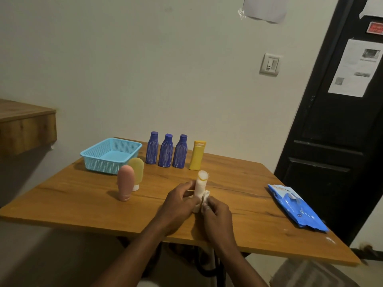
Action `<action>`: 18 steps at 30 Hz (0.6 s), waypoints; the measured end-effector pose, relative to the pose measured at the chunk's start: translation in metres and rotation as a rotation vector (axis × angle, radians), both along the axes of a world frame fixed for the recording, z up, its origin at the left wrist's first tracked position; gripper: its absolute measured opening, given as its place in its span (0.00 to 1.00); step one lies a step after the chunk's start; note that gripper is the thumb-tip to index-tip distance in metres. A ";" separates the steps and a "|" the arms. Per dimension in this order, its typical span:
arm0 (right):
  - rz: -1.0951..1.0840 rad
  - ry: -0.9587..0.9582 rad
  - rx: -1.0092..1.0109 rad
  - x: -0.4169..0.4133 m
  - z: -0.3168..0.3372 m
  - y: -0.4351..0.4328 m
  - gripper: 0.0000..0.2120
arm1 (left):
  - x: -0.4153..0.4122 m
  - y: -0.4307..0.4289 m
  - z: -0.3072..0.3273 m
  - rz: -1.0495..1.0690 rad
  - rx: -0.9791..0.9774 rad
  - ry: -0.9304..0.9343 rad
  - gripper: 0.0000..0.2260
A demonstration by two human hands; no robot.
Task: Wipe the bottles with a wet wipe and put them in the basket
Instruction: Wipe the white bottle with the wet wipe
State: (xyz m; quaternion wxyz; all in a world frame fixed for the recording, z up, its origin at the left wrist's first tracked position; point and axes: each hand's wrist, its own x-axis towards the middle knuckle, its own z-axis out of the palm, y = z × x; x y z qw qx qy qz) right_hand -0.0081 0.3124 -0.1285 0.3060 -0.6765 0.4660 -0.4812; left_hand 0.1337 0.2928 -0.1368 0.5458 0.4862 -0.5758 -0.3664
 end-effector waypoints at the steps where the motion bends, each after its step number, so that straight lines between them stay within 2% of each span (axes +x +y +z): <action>1: 0.017 -0.026 -0.003 0.002 0.001 0.002 0.13 | -0.001 0.000 0.000 -0.011 0.005 0.015 0.26; 8: 0.099 -0.167 0.048 0.012 0.005 -0.009 0.18 | 0.000 -0.004 -0.001 -0.013 -0.025 -0.018 0.24; 10: 0.090 -0.130 0.076 0.010 0.010 -0.015 0.17 | 0.000 -0.005 -0.002 0.011 -0.027 -0.039 0.22; 15: 0.078 0.109 0.079 0.001 0.007 -0.015 0.12 | -0.001 -0.002 0.000 0.044 -0.049 -0.116 0.22; 18: 0.091 0.083 0.018 0.004 0.003 -0.002 0.16 | -0.001 0.000 0.001 0.052 -0.048 -0.118 0.23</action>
